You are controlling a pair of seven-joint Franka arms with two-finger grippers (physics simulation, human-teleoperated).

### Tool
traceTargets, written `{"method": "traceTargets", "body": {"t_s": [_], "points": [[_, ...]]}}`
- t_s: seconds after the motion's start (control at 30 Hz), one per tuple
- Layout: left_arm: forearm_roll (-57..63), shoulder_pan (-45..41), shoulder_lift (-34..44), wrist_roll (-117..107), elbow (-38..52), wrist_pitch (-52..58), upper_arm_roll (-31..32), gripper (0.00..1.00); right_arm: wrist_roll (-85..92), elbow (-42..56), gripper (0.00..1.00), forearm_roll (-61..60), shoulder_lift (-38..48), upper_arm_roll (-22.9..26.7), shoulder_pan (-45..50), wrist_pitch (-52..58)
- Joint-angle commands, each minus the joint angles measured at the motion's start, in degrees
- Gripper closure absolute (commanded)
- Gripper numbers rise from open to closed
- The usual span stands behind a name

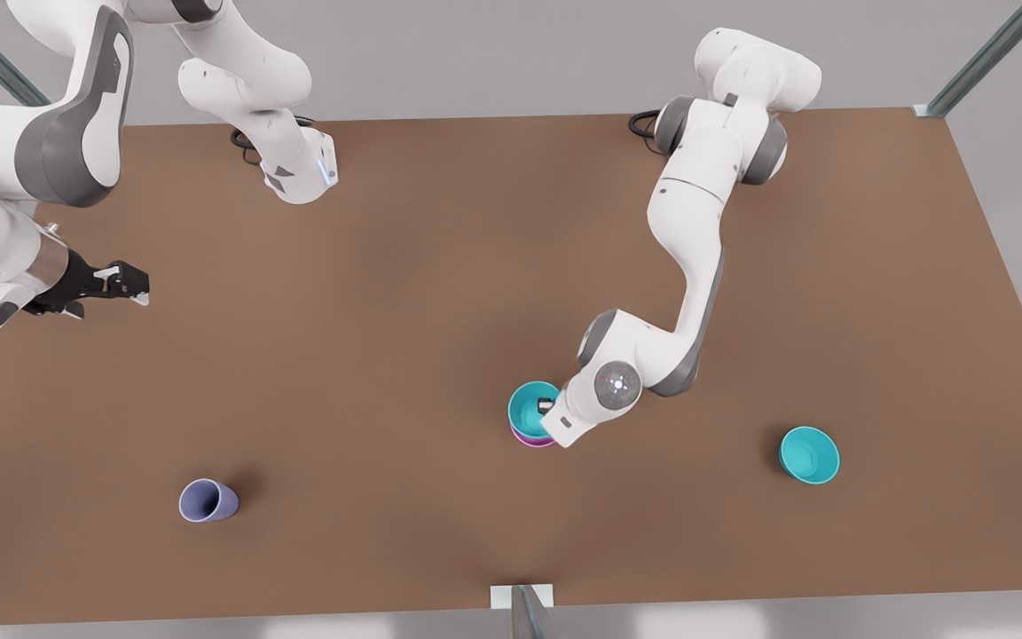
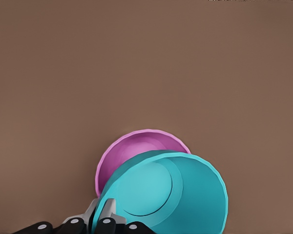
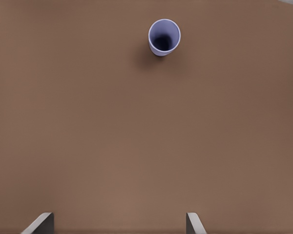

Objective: Stack the blue bowl on the pink bowl

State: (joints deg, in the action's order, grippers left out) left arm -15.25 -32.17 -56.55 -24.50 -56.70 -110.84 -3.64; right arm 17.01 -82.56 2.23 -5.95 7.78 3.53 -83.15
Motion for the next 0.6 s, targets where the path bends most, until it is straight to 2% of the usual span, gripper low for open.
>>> {"method": "traceTargets", "body": {"t_s": [0.0,0.23,0.27,0.3,0.37,0.4,0.5,0.57], "points": [[-0.66,0.00,-0.05,-18.21,0.01,-0.26,0.03,0.79,1.45,0.03,0.00,-0.03,0.06,0.04,-0.01,0.01],[-1.27,0.00,-1.02,-18.21,0.10,-0.70,0.03,0.79,1.45,0.11,0.00,-0.03,-0.03,0.04,-0.01,0.01],[-1.36,0.18,-1.02,-17.86,0.10,-0.61,0.03,0.61,1.45,0.11,0.00,-0.03,-0.03,0.04,-0.01,0.01],[-1.88,0.62,-0.93,-15.59,0.10,-0.52,0.03,0.00,1.45,0.12,0.00,-0.03,-0.03,0.04,-0.01,0.01],[-1.97,2.46,-0.31,-14.70,0.10,1.23,0.03,0.00,1.45,0.11,0.00,-0.12,-0.03,0.04,0.08,0.01],[-1.62,3.25,1.00,-14.70,0.19,6.15,-0.14,0.00,1.36,0.03,0.00,-0.12,-0.03,0.04,0.08,0.01],[9.89,7.12,16.20,-12.95,0.28,29.97,-0.76,0.00,1.45,0.03,0.00,-0.12,-0.03,0.04,0.34,0.01],[10.42,10.72,22.80,5.15,0.28,39.38,-1.73,0.00,1.36,0.03,0.00,-0.12,-0.03,0.04,0.34,0.01]]}}
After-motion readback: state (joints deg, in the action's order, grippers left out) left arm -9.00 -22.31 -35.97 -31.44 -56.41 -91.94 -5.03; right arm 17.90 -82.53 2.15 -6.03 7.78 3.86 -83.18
